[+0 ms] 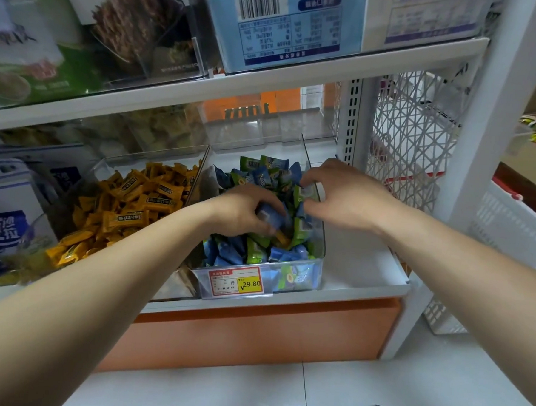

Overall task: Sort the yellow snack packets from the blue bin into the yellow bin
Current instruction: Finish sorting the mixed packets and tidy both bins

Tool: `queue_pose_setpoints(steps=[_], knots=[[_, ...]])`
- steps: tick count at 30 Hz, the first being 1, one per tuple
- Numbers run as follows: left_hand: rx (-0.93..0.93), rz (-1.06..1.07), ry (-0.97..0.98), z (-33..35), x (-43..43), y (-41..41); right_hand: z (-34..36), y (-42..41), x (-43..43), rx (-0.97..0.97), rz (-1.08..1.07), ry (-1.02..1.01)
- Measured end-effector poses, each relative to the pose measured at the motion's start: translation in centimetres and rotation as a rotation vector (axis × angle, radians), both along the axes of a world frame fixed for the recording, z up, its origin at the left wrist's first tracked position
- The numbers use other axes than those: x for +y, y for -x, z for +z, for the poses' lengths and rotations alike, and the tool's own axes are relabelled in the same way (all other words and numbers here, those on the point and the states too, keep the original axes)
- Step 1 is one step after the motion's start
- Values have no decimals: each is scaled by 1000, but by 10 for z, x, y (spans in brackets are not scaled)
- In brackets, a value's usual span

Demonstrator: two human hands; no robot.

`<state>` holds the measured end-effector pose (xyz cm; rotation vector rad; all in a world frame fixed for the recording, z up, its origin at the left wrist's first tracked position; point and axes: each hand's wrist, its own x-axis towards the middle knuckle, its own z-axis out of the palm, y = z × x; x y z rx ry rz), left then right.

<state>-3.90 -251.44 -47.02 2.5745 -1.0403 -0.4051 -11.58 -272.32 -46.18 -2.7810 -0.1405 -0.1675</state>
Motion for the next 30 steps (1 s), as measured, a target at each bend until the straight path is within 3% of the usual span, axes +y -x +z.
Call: queue_pose_setpoints(steps=[5, 11, 17, 22, 25, 27, 30], knots=[[40, 139, 450, 16, 26, -2, 10, 3, 9, -253, 89, -28], [199, 257, 764, 15, 37, 3, 5, 1, 36, -174, 126, -61], [55, 306, 671, 24, 37, 9, 17, -5, 27, -254, 6, -336], [53, 212, 818, 34, 36, 38, 29, 0, 43, -238, 59, -730], [-84, 359, 906, 41, 55, 45, 28, 2, 64, -167, 164, -879], [-236, 519, 790, 44, 85, 44, 24, 0, 74, -152, 166, -769], [-411, 732, 494, 39, 137, 43, 14, 0, 85, -112, 146, -450]])
